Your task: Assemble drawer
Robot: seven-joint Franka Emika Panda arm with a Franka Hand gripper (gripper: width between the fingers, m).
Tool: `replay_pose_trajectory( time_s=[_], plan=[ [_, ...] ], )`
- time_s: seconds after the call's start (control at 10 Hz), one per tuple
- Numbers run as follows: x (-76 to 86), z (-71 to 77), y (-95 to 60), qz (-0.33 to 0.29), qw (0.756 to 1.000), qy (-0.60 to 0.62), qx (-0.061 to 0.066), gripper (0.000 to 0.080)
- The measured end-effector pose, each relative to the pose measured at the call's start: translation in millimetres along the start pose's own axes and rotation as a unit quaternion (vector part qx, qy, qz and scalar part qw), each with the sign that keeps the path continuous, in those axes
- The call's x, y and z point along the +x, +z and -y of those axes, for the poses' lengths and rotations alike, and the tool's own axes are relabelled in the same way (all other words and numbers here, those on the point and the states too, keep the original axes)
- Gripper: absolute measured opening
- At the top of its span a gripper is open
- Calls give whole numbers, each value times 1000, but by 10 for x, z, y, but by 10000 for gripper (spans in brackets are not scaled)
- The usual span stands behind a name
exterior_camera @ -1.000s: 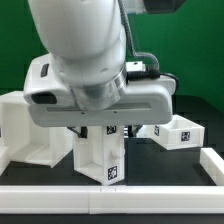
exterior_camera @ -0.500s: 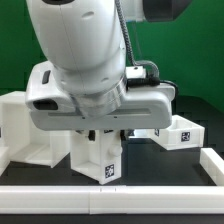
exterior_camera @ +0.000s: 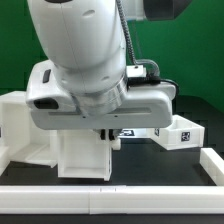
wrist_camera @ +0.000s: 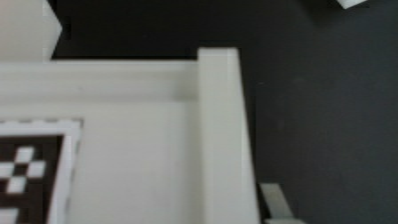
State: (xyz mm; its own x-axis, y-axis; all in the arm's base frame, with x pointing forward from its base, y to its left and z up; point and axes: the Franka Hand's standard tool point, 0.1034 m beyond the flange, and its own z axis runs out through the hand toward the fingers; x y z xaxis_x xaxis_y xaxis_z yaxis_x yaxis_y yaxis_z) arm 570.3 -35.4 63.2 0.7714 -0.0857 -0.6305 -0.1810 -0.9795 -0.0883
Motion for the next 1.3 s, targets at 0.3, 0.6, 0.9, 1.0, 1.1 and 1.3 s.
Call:
replay_pose_trajectory(
  time_s=[0.3,0.6,0.9,1.0,1.1,1.3],
  plan=[
    [-140,204,-79,-59,998,-15,-7,37],
    [-501,360,168,-104,994,-19,-16,38],
    [-503,365,220,-99,995,-17,-17,38],
    [-489,377,233,-108,994,-18,-18,38],
    [-488,396,292,-151,988,-21,-19,38],
    [-659,333,569,-200,979,-17,-17,38]
  ],
)
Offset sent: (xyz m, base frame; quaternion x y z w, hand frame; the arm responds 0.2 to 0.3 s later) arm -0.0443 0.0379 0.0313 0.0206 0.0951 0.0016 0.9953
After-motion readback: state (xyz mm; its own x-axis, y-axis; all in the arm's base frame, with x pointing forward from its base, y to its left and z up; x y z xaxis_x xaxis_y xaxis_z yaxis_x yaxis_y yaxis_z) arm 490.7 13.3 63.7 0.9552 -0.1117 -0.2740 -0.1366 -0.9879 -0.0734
